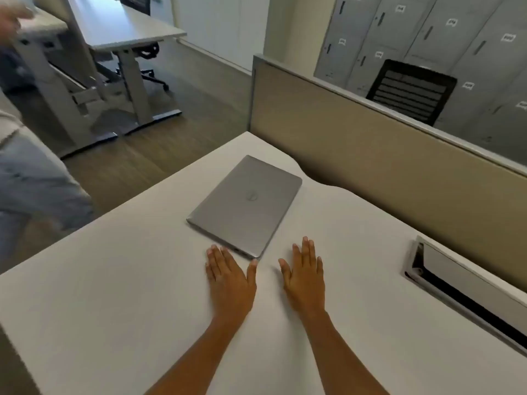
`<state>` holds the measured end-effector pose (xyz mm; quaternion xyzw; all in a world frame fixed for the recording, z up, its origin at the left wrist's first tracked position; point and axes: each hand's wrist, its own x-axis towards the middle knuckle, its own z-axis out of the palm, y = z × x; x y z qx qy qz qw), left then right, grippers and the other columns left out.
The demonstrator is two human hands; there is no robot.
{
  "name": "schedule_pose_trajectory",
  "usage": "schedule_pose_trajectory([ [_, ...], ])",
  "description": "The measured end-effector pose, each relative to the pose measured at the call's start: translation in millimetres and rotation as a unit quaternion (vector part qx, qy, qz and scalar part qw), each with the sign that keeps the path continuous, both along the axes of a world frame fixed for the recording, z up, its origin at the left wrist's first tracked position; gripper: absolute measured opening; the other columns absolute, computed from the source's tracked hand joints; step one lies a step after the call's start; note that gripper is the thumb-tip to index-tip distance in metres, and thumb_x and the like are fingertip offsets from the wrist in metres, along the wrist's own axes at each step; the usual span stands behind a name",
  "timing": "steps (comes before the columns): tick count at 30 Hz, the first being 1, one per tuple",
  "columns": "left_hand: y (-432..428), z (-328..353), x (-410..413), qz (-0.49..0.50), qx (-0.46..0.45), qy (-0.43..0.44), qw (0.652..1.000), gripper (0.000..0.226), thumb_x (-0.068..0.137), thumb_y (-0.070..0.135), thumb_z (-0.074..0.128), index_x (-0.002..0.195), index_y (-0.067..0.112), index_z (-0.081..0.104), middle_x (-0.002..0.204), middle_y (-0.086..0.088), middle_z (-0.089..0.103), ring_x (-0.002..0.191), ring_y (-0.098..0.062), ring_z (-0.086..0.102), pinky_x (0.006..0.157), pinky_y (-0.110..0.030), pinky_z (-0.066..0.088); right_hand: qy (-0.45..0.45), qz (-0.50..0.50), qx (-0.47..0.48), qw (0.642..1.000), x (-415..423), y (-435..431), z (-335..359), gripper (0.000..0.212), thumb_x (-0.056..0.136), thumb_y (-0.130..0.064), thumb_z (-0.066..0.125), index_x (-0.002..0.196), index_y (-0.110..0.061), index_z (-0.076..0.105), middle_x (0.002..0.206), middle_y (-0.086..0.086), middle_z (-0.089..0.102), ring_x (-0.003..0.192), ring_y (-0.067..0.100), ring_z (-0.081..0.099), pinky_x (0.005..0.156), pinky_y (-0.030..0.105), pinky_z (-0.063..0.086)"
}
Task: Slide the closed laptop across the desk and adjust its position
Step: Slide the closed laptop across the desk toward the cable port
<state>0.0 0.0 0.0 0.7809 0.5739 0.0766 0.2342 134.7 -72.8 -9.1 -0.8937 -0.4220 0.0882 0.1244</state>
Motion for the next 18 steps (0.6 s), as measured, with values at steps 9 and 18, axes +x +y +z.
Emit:
schedule_pose_trajectory([
  [9,50,3,35,0.160,-0.080,-0.171,0.969,0.094,0.095,0.055,0.038,0.150,-0.006,-0.008,0.163,-0.023,-0.008,0.152,-0.030,-0.011,0.124,-0.040,-0.004,-0.019,0.013,0.020,1.000,101,132,21,0.060,0.099,-0.048,0.028,0.147,-0.011,0.029,0.163,0.010,0.011,0.151,0.026,0.004,0.120,0.045,0.014],
  [18,67,33,37,0.293,-0.288,-0.492,0.768,0.068,0.094,0.024,0.055,0.153,0.023,0.020,0.153,0.000,0.039,0.131,-0.014,0.047,0.106,-0.030,0.040,-0.010,0.075,-0.064,0.995,157,231,31,0.061,0.100,-0.044,0.027,0.150,-0.009,0.023,0.163,0.012,0.009,0.150,0.027,0.006,0.120,0.047,0.013],
])
